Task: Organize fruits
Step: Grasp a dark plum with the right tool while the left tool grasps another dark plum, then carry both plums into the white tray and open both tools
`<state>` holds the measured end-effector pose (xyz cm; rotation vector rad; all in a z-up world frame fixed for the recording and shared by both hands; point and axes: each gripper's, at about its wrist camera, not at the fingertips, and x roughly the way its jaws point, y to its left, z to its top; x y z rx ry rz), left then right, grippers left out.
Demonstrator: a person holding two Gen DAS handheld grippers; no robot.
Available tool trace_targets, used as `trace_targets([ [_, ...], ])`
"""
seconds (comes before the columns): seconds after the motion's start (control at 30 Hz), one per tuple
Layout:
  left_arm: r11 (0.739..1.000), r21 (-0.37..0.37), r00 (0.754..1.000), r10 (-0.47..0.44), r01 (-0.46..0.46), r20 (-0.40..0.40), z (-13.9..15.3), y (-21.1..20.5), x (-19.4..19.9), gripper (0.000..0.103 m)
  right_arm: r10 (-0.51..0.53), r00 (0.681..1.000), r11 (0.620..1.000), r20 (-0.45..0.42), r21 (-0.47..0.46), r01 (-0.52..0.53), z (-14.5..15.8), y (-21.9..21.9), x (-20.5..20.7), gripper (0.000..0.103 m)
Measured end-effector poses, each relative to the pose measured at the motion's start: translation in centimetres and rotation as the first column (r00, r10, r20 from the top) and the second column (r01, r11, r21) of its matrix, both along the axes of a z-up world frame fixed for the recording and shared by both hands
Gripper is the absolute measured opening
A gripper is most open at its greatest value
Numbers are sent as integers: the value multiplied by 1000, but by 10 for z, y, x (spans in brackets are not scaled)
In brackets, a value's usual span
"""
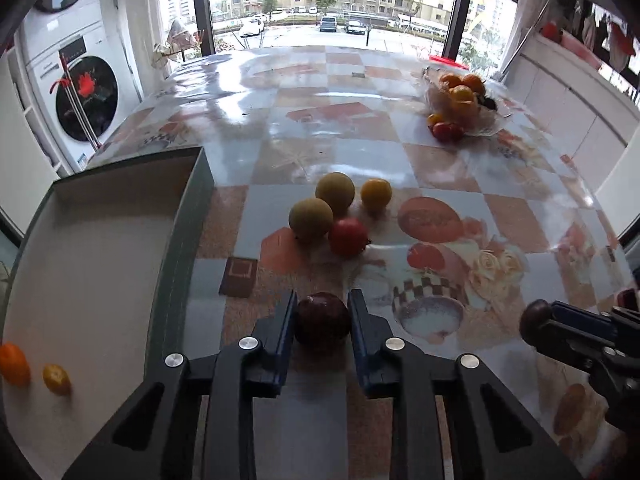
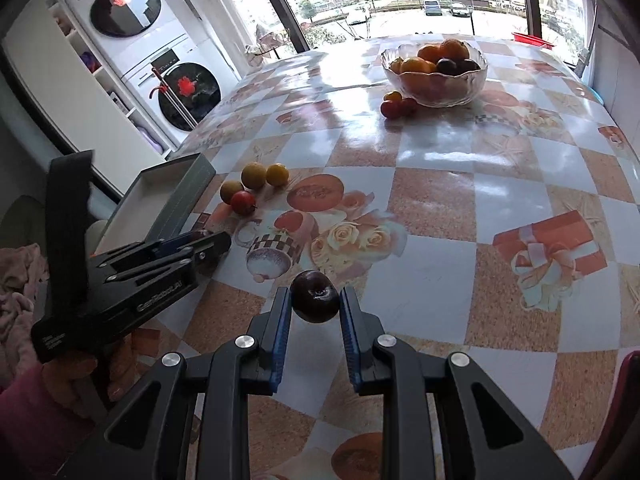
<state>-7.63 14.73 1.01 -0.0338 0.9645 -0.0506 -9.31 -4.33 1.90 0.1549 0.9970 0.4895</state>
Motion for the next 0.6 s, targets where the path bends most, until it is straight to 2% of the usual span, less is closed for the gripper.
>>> trace_targets([
  [0.17,999,-34,999,0,1,48,20,10,-20,27,0,1000,1000,0,-12,0,5,6,-4,27],
  [0.4,997,-45,989,69,-63,128,52,48,-51,27,39,999,999,21,-23,-38,21,31,-11,27],
  [0.6,989,-18,980,146,-145,133,48,88,-72,27,101,994,994,44,-33,-100,36,74,-19,27],
])
